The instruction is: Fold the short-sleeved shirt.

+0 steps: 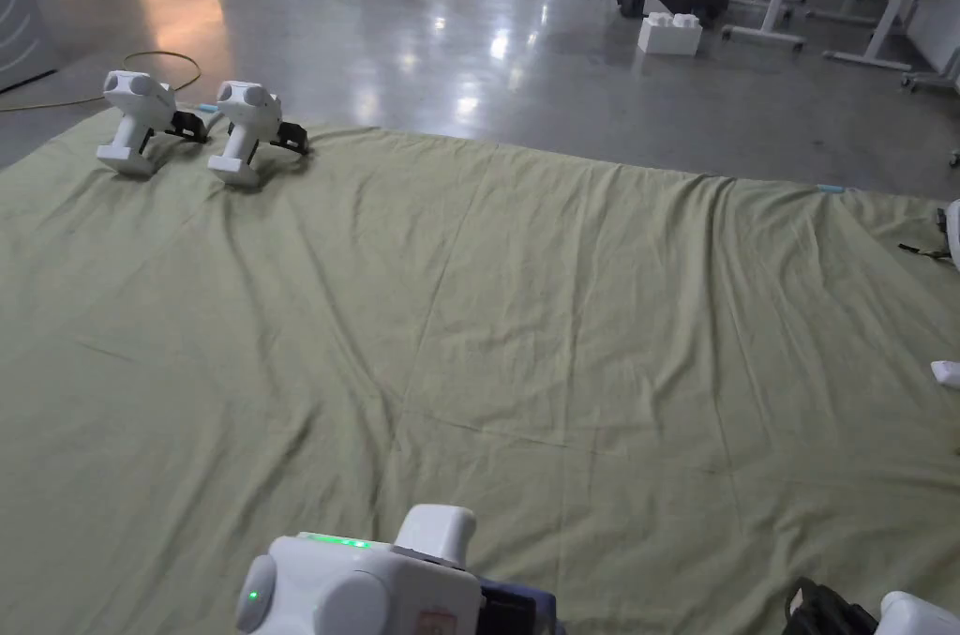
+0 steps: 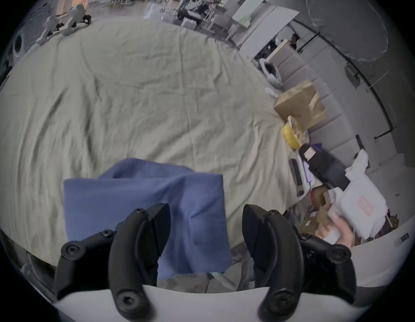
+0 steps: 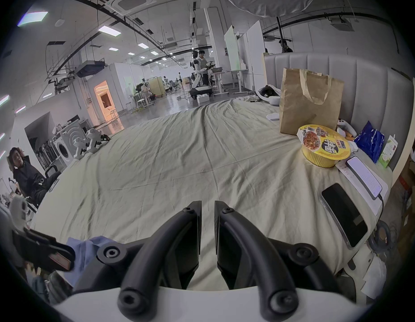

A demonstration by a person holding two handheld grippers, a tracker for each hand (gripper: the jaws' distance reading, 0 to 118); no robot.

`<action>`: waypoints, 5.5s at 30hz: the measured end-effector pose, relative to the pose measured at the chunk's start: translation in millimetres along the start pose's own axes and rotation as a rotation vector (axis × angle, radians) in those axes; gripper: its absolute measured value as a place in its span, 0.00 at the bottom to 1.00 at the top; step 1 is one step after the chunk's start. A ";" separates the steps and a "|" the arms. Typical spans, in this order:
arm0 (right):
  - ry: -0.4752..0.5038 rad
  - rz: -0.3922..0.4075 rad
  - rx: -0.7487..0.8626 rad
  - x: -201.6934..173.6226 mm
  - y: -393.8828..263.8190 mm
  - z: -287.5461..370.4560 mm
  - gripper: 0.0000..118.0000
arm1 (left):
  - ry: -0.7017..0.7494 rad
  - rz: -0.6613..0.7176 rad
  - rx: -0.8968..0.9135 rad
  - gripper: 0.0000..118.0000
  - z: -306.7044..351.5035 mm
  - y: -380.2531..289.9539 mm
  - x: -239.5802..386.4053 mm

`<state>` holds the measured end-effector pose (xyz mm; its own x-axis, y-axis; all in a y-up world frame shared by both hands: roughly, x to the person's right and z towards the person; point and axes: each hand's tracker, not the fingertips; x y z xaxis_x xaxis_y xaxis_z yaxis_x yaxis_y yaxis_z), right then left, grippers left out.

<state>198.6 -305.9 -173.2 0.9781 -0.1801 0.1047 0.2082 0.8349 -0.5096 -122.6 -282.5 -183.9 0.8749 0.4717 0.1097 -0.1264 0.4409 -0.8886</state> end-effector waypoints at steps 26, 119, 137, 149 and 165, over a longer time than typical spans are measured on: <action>0.016 0.063 0.051 -8.7 3.1 12.9 0.12 | -0.003 -0.014 -0.028 0.10 -62.6 -32.4 -13.5; 0.252 0.337 -0.165 -138.8 -133.9 -8.3 0.12 | -0.545 0.380 -0.020 0.32 -42.2 -39.6 -198.0; 0.093 0.332 0.174 -88.7 36.8 -8.3 0.12 | -0.265 0.241 0.121 0.31 166.2 52.0 -312.7; -0.009 0.276 0.223 -52.4 75.9 -12.7 0.12 | 0.147 0.360 0.081 0.31 257.1 56.2 -403.5; 0.031 0.284 0.156 -64.1 48.2 -14.1 0.12 | 0.450 0.330 0.077 0.64 250.0 70.7 -417.1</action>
<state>145.9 -261.4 -216.6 0.9971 0.0574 -0.0502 -0.0721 0.9233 -0.3773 -613.2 -257.3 -181.1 0.8941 0.2293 -0.3847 -0.4464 0.3875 -0.8065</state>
